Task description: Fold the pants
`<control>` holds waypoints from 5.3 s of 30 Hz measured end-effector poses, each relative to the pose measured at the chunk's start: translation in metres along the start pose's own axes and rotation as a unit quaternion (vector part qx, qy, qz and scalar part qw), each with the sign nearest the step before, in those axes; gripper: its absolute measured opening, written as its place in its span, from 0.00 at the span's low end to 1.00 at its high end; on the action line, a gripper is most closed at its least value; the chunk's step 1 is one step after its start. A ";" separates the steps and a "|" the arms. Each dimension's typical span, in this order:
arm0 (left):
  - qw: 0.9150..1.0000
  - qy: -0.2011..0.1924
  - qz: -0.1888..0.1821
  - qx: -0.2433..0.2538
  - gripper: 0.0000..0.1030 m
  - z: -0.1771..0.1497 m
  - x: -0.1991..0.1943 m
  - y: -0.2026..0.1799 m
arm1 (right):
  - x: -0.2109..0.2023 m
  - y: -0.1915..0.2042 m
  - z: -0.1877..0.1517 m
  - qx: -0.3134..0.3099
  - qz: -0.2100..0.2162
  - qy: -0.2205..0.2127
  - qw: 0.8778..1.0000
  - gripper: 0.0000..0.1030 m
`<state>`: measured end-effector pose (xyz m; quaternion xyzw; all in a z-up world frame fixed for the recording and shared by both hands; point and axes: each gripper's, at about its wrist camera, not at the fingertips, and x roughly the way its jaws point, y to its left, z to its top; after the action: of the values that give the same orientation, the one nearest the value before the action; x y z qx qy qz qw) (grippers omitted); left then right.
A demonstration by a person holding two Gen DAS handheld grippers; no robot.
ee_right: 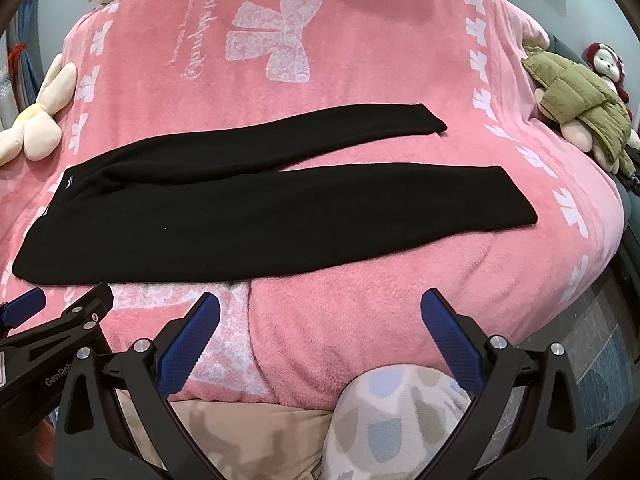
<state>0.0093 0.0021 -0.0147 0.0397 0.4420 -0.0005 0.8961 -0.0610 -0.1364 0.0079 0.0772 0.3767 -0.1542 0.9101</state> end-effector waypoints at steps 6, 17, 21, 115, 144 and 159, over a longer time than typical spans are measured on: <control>0.999 0.004 -0.026 -0.019 0.86 0.009 0.014 0.011 | 0.036 -0.029 0.027 -0.016 0.049 0.002 0.999 0.96; 0.998 0.005 -0.025 -0.055 0.86 0.045 0.065 0.037 | 0.185 -0.141 0.175 -0.012 0.051 -0.016 0.998 0.86; 0.999 -0.005 -0.023 -0.041 0.86 0.059 0.081 0.035 | 0.261 -0.181 0.231 0.039 0.062 0.016 0.997 0.71; 0.893 0.079 -0.088 -0.434 0.70 0.049 0.105 0.340 | 0.139 -0.261 0.122 0.148 -0.033 0.030 0.988 0.28; 0.817 0.133 -0.247 -0.504 0.02 0.040 0.154 0.309 | 0.079 -0.002 0.060 -0.031 0.129 0.048 0.990 0.42; 0.903 0.118 -0.128 -0.393 0.14 0.036 0.103 0.324 | 0.091 -0.044 0.047 0.020 0.101 0.059 0.993 0.51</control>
<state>0.1117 0.3259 -0.0517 -0.3726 0.5102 0.0636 0.7725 0.0159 -0.2101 -0.0244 0.1416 0.4166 -0.0645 0.8956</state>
